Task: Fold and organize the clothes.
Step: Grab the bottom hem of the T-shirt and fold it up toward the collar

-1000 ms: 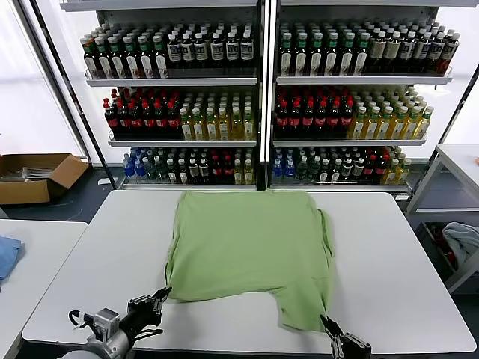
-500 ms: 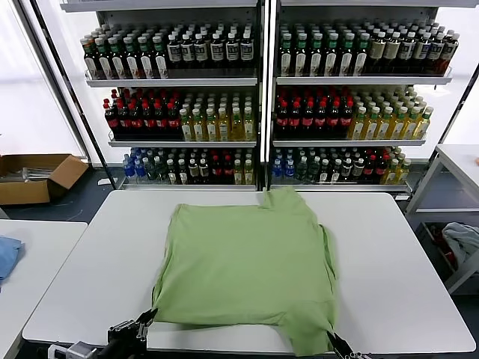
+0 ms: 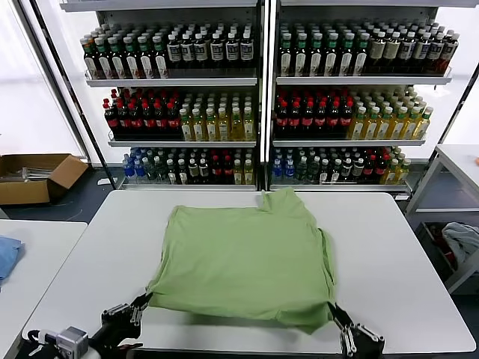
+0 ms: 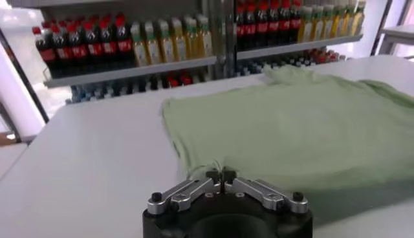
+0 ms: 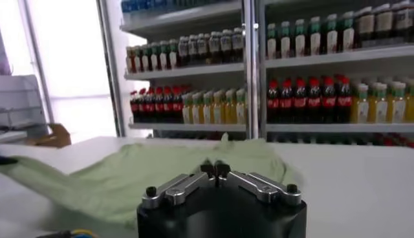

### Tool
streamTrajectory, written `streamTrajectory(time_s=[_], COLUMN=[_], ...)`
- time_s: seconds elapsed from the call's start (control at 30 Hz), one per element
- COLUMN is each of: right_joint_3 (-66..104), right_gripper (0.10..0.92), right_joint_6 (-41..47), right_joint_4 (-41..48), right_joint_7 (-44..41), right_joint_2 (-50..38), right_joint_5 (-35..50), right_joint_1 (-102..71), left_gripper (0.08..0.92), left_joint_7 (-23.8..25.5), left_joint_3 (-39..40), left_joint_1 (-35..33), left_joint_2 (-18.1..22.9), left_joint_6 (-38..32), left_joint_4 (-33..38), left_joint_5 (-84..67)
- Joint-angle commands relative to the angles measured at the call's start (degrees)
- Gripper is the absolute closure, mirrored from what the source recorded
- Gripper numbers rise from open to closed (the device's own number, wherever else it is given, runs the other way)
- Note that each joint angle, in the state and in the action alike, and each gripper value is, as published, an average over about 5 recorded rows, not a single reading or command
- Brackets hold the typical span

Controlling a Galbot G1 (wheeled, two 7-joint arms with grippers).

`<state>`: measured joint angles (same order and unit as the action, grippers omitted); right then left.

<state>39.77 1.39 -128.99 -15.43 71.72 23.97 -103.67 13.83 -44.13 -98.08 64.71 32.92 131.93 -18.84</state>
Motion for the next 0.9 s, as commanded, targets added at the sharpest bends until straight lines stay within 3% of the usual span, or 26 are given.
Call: streamTrajectory(time_s=[0.03, 0.27, 0.57, 0.73, 0.9], right_joint_3=[-4.9, -11.3, -17.6, -18.0, -14.7], right_gripper=[0.919, 0.919, 0.919, 0.897, 0.776], right_joint_6=[5.8, 7.6, 8.2, 10.6, 11.0], right_joint_4=[6.1, 17.5, 29.7, 30.1, 26.5], right_joint_7=[5.0, 5.3, 5.7, 6.4, 6.5], right_joint_2=[-5.5, -8.4, -7.2, -6.2, -5.8], right_joint_5=[3.5, 4.4, 3.2, 1.4, -1.6], right_joint_1=[18.2, 29.8, 38.1, 37.9, 33.2], left_gripper=[0.897, 0.898, 0.9, 0.897, 0.802], left_joint_7=[0.2, 0.5, -1.2, -1.5, -1.9], left_joint_3=[2.7, 8.5, 13.5, 13.8, 11.1], left_joint_1=[12.6, 21.9, 29.7, 30.0, 27.9], left_joint_2=[-10.4, -12.6, -10.9, -9.6, -8.9], left_joint_6=[0.1, 0.2, 0.1, 0.2, 0.1], left_joint_4=[-9.3, -18.4, -27.4, -29.9, -27.9], left_joint_5=[-10.4, -13.8, -13.1, -9.2, -7.8])
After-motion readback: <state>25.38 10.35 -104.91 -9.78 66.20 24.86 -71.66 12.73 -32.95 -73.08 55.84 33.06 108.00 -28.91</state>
